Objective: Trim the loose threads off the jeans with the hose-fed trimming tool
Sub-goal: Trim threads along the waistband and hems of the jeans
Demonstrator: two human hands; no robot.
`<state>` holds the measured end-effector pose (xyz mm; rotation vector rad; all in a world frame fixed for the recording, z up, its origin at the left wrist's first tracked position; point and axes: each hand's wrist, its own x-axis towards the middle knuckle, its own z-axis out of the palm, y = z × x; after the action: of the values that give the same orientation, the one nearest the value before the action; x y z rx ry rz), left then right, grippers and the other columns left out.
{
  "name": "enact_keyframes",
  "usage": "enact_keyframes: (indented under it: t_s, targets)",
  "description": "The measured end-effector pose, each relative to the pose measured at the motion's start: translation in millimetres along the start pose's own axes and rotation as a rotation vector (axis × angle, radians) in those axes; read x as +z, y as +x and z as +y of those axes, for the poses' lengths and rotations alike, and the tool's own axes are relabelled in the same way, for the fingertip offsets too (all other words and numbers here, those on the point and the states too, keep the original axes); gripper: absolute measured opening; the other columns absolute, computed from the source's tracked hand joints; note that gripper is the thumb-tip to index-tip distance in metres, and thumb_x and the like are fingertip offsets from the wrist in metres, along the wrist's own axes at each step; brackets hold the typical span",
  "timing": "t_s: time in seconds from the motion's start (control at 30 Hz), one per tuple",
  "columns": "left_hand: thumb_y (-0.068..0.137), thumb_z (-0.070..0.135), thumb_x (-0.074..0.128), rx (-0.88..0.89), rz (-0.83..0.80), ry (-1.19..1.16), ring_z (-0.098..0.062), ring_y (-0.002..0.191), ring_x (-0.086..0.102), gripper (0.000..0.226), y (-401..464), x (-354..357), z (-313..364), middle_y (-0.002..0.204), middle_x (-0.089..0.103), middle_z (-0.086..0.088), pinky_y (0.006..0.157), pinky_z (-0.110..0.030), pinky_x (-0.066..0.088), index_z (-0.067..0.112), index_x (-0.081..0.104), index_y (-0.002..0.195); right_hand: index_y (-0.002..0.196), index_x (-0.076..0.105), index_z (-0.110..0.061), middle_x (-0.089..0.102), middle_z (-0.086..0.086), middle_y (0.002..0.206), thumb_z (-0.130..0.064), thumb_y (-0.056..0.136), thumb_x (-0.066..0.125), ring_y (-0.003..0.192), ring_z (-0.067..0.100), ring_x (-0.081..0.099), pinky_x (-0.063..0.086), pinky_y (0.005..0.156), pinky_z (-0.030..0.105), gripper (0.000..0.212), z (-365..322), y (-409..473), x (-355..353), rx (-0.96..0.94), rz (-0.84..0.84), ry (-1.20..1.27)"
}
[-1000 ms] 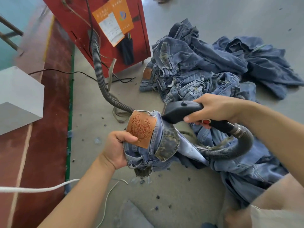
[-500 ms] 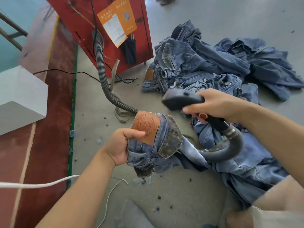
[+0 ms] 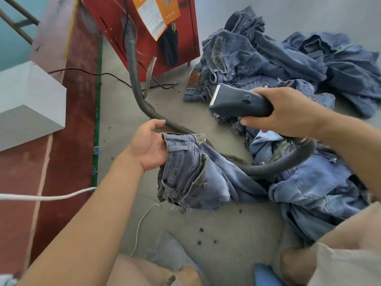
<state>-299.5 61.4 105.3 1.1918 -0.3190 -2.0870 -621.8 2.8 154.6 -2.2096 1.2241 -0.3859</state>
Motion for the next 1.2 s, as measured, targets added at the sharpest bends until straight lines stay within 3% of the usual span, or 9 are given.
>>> enact_keyframes:
  t_s: [0.13,0.27,0.4,0.5,0.7,0.83,1.0,1.1,1.2]
  targets:
    - [0.099,0.030,0.031,0.073,-0.020,-0.076,-0.046,0.133,0.055,0.067,-0.9,-0.5,4.1,0.141,0.055,-0.034,0.102,-0.049,0.052,-0.015,0.039,0.147,0.103,0.062,-0.049,0.067,-0.026,0.074,-0.036,0.086,0.081,0.072,-0.011,0.062,0.043,0.062,0.007,0.028,6.3,-4.0,10.9,0.010,-0.255,-0.095]
    - [0.099,0.034,0.029,0.061,-0.104,-0.071,-0.048,0.130,0.056,0.069,-2.5,6.6,5.5,0.140,0.054,-0.036,0.103,-0.050,0.052,-0.020,0.043,0.139,0.107,0.067,-0.040,0.067,-0.019,0.072,-0.034,0.086,0.077,0.073,-0.011,0.060,0.041,0.064,0.005,0.024,0.1,-6.4,37.1,-0.016,-0.326,-0.113]
    - [0.100,0.035,0.027,0.062,-0.189,-0.015,-0.049,0.125,0.059,0.069,-1.1,20.6,5.2,0.141,0.052,-0.037,0.101,-0.051,0.054,-0.020,0.043,0.139,0.109,0.067,-0.034,0.069,-0.016,0.079,-0.036,0.086,0.074,0.079,-0.009,0.060,0.042,0.066,0.006,0.024,-17.2,-1.7,57.7,-0.061,-0.268,-0.111]
    - [0.099,0.039,0.024,0.042,-0.216,0.042,-0.047,0.127,0.052,0.073,-2.5,23.3,8.6,0.144,0.048,-0.034,0.110,-0.052,0.044,-0.017,0.040,0.144,0.109,0.066,-0.041,0.068,-0.023,0.080,-0.037,0.087,0.078,0.075,-0.015,0.061,0.040,0.064,0.003,0.026,-25.7,0.8,58.4,-0.030,-0.096,0.009]
    - [0.093,0.029,0.029,-0.020,-0.282,0.168,-0.046,0.132,0.043,0.073,-6.8,33.7,6.6,0.145,0.041,-0.031,0.118,-0.062,0.027,-0.012,0.030,0.153,0.084,0.067,-0.019,0.071,-0.001,0.061,-0.038,0.079,0.088,0.051,0.009,0.063,0.048,0.054,0.019,0.029,-11.5,4.9,41.4,0.308,0.065,0.309]
    - [0.079,0.012,0.044,0.095,-0.220,-0.096,-0.048,0.118,0.040,0.069,-0.1,57.0,-0.4,0.137,0.038,-0.029,0.120,-0.041,0.027,-0.007,0.037,0.145,0.079,0.063,-0.010,0.066,0.004,0.061,-0.045,0.071,0.094,0.051,0.015,0.057,0.047,0.061,0.033,0.047,-10.9,-4.3,67.8,0.508,0.104,0.478]
    - [0.091,-0.012,0.034,0.223,-0.071,-0.208,-0.052,0.129,0.048,0.051,10.8,79.5,-5.8,0.147,0.038,-0.038,0.120,-0.042,0.033,-0.019,0.035,0.142,0.107,0.057,-0.009,0.072,0.011,0.093,-0.037,0.067,0.096,0.077,0.026,0.068,0.055,0.071,0.041,0.063,-8.6,-8.4,81.8,0.627,0.167,0.585]
    - [0.098,-0.016,0.033,0.244,0.007,-0.095,-0.043,0.110,0.059,0.036,12.6,80.5,-7.5,0.129,0.052,-0.035,0.105,-0.039,0.053,-0.010,0.046,0.131,0.110,0.056,-0.009,0.070,0.020,0.100,-0.014,0.071,0.086,0.085,0.036,0.069,0.058,0.079,0.050,0.050,-6.1,-7.5,75.9,0.627,0.153,0.574]
    - [0.104,-0.007,0.040,0.288,0.136,0.099,-0.030,0.090,0.073,0.027,15.3,70.7,-6.7,0.116,0.067,-0.025,0.079,-0.039,0.065,-0.005,0.056,0.126,0.103,0.055,-0.005,0.063,0.018,0.084,0.003,0.074,0.075,0.069,0.027,0.060,0.053,0.064,0.042,0.036,-4.4,-9.8,64.2,0.576,0.142,0.637]
